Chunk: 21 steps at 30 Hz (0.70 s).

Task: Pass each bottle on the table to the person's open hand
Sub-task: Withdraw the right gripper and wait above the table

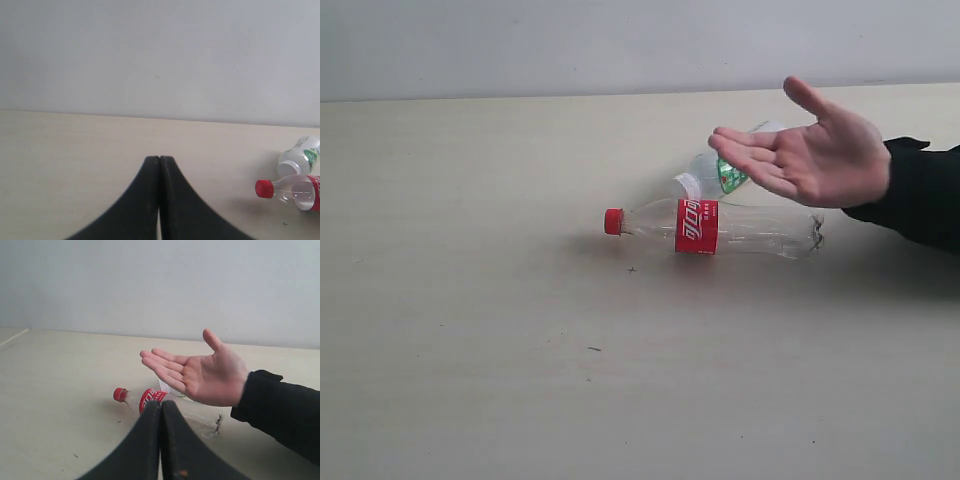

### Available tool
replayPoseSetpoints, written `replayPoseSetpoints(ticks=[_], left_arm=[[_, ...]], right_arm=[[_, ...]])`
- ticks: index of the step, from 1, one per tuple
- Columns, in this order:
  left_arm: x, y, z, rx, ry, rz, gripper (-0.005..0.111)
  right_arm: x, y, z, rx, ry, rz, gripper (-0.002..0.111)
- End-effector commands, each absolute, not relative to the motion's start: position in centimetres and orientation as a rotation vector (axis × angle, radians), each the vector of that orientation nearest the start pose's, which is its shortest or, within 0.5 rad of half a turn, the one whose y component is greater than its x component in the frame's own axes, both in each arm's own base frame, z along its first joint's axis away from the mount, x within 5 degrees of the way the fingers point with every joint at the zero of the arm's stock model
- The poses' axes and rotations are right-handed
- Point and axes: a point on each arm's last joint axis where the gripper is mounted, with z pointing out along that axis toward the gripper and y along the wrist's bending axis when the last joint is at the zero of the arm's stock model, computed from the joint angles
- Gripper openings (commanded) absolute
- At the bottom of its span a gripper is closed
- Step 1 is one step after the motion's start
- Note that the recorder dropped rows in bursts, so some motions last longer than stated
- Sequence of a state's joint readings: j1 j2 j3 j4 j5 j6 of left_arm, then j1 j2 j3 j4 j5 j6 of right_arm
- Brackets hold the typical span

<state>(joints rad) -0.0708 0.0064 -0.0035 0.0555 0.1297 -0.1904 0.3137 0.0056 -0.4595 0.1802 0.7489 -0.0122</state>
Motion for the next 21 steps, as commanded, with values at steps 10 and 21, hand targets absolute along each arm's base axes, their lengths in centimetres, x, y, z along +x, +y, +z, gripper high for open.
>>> replayPoseSetpoints(ticks=[10, 21], left_arm=[[5.6, -0.3, 20.1, -0.063, 1.613, -0.159, 0.0], [5.6, -0.3, 20.1, -0.063, 1.613, -0.159, 0.0]], right_arm=[[0.6, 1.3, 29.2, -0.262, 1.765, 0.419, 0.0], [3.6, 3.1, 30.3, -0.374, 1.755, 0.443, 0.0]])
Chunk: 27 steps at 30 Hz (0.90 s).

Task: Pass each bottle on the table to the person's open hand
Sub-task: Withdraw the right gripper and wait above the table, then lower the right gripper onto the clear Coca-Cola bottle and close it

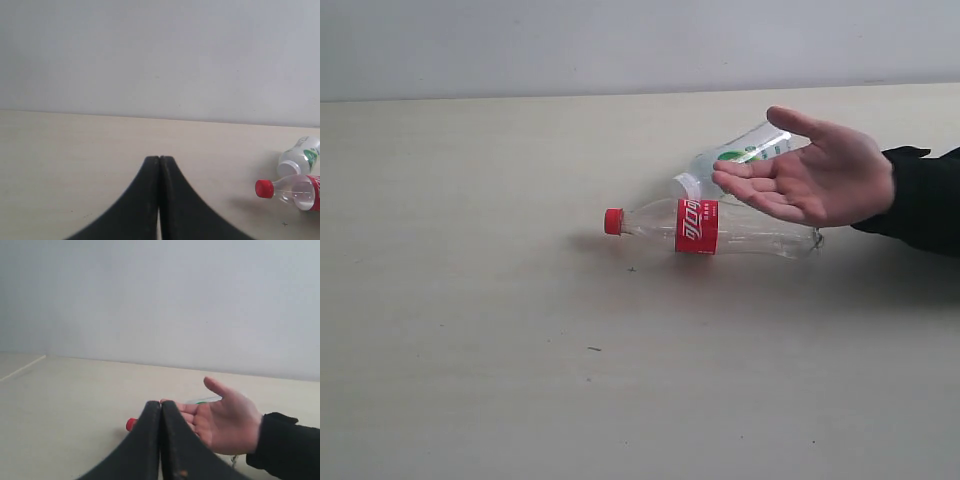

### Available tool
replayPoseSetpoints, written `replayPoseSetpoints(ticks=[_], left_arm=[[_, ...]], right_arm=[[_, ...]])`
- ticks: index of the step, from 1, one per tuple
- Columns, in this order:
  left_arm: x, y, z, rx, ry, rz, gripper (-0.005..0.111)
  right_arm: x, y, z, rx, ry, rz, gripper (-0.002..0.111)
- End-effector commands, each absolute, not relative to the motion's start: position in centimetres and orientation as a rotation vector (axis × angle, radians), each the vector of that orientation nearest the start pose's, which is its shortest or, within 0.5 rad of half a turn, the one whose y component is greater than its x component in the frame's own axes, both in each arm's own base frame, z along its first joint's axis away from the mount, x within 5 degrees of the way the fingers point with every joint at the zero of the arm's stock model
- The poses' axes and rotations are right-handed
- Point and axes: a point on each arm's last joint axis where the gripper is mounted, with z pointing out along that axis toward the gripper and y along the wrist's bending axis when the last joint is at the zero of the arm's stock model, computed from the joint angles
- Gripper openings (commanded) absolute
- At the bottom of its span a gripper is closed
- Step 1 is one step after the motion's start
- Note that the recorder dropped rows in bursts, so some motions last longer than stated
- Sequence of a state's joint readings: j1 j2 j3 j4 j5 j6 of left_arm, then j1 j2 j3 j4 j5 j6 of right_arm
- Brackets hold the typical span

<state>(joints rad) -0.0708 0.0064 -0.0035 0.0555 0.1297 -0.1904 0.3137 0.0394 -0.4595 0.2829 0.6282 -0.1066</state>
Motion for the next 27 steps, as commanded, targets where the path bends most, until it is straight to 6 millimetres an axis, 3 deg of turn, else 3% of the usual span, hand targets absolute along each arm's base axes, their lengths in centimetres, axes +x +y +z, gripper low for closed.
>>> replayPoseSetpoints(ticks=[1, 7, 14, 17, 19, 20, 24, 27], left_arm=[[5.6, -0.3, 20.1, -0.063, 1.613, -0.159, 0.0], [5.6, -0.3, 20.1, -0.063, 1.613, -0.159, 0.0], [5.6, -0.3, 20.1, -0.063, 1.613, -0.159, 0.0], [5.6, -0.3, 20.1, -0.063, 1.613, -0.159, 0.0], [5.6, -0.3, 20.1, -0.063, 1.613, -0.159, 0.0], [5.6, -0.3, 20.1, -0.063, 1.613, -0.159, 0.0], [5.6, -0.3, 20.1, -0.063, 1.613, -0.159, 0.0], [5.6, -0.3, 20.1, -0.063, 1.613, -0.159, 0.0]], right_arm=[[4.4, 3.5, 30.2, -0.401, 1.783, 0.447, 0.0], [9.4, 7.4, 30.2, -0.741, 1.951, 0.594, 0.0], [15.7, 10.8, 29.9, -0.953, 2.171, 0.735, 0.0], [17.1, 13.3, 29.1, -1.09, 2.217, 0.808, 0.0], [17.9, 16.1, 27.8, -1.229, 2.25, 0.843, 0.0], [18.4, 17.9, 26.4, -1.337, 2.258, 0.798, 0.0], [19.6, 21.0, 23.8, -1.463, 2.274, 0.603, 0.0], [21.9, 23.8, 22.2, -1.502, 2.219, 0.221, 0.0]])
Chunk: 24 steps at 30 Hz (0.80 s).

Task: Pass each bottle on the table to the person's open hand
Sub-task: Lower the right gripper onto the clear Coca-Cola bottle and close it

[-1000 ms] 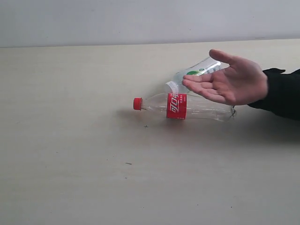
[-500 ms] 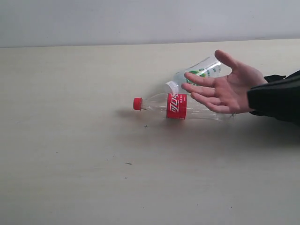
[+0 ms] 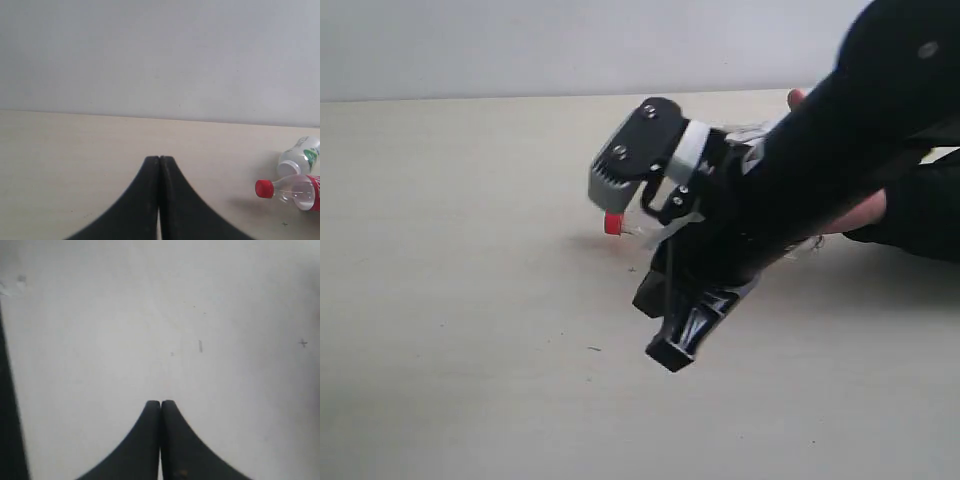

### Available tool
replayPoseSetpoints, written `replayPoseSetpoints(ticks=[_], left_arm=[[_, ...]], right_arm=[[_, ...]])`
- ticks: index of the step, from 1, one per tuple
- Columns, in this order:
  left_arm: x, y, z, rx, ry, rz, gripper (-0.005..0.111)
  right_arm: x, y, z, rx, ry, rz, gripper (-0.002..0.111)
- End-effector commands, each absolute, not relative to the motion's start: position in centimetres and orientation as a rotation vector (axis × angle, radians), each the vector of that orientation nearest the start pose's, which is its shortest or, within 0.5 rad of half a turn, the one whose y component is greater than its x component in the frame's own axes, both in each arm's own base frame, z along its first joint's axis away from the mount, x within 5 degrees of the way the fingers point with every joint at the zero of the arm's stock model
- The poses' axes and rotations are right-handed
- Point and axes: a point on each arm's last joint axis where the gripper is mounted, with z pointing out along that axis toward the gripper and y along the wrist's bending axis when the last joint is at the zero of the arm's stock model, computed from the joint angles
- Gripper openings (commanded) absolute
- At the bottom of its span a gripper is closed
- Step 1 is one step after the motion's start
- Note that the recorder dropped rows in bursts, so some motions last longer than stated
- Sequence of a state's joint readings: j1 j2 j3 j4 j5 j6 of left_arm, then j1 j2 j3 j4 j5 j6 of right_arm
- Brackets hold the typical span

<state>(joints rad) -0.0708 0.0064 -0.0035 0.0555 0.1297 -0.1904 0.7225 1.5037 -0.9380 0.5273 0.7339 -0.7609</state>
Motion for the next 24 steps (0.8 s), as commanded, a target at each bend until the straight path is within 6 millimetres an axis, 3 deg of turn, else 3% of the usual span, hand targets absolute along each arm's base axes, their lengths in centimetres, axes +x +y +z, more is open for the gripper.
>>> replayPoseSetpoints(ticks=[1, 5, 7, 12, 24], left_arm=[[5.6, -0.3, 20.1, -0.063, 1.613, -0.159, 0.0], [5.6, -0.3, 20.1, -0.063, 1.613, -0.159, 0.0], [5.6, -0.3, 20.1, -0.063, 1.613, -0.159, 0.0], [5.6, -0.3, 20.1, -0.063, 1.613, -0.159, 0.0], [5.6, -0.3, 20.1, -0.063, 1.613, -0.159, 0.0]], right_arm=[[23.1, 24.5, 22.0, -1.496, 2.197, 0.087, 0.003], [25.8, 26.3, 21.0, -1.55, 2.133, -0.15, 0.027], [26.6, 27.4, 20.3, -1.603, 2.092, -0.181, 0.041], [27.6, 28.4, 19.0, -1.63, 2.103, -0.214, 0.06], [28.7, 28.3, 16.7, -1.718, 2.064, -0.393, 0.07]])
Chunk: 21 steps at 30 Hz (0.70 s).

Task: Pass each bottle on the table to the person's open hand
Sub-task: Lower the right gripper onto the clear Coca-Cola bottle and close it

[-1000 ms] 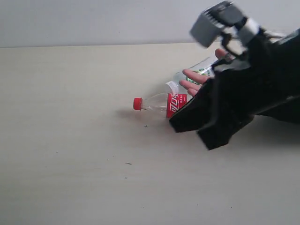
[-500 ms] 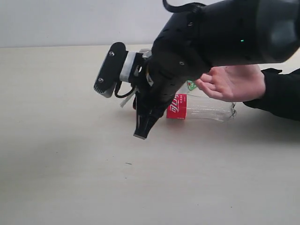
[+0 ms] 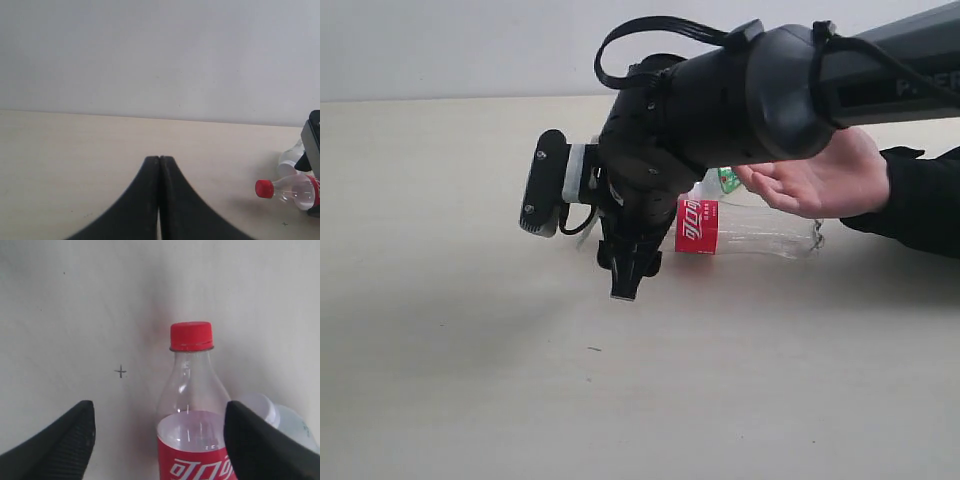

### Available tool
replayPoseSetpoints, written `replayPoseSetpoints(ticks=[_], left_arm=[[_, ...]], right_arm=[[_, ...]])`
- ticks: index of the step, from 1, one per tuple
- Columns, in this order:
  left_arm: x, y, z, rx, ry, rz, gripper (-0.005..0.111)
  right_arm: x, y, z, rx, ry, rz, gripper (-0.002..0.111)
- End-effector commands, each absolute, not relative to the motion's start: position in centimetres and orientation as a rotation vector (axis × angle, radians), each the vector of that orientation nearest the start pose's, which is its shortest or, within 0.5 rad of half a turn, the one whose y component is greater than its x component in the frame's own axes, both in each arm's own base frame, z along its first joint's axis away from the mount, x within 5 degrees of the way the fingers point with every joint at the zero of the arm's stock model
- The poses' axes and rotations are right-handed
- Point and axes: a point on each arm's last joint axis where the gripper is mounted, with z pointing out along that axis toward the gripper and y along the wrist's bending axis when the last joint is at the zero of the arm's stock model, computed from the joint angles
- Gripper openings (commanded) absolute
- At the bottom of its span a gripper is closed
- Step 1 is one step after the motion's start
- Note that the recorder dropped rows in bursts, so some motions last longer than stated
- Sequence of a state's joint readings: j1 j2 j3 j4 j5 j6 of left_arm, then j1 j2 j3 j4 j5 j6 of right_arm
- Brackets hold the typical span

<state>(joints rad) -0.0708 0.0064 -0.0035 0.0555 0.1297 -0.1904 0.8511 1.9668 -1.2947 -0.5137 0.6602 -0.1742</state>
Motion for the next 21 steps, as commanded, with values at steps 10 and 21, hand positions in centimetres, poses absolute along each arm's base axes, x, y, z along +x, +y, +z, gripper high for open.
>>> replayPoseSetpoints(ticks=[10, 21], left_arm=[[5.6, -0.3, 20.1, -0.063, 1.613, -0.159, 0.0], [5.6, -0.3, 20.1, -0.063, 1.613, -0.159, 0.0]], right_arm=[[29.7, 27.8, 14.8, -1.654, 2.08, -0.567, 0.082], [30.3, 27.8, 12.9, -1.635, 2.086, -0.638, 0.083]])
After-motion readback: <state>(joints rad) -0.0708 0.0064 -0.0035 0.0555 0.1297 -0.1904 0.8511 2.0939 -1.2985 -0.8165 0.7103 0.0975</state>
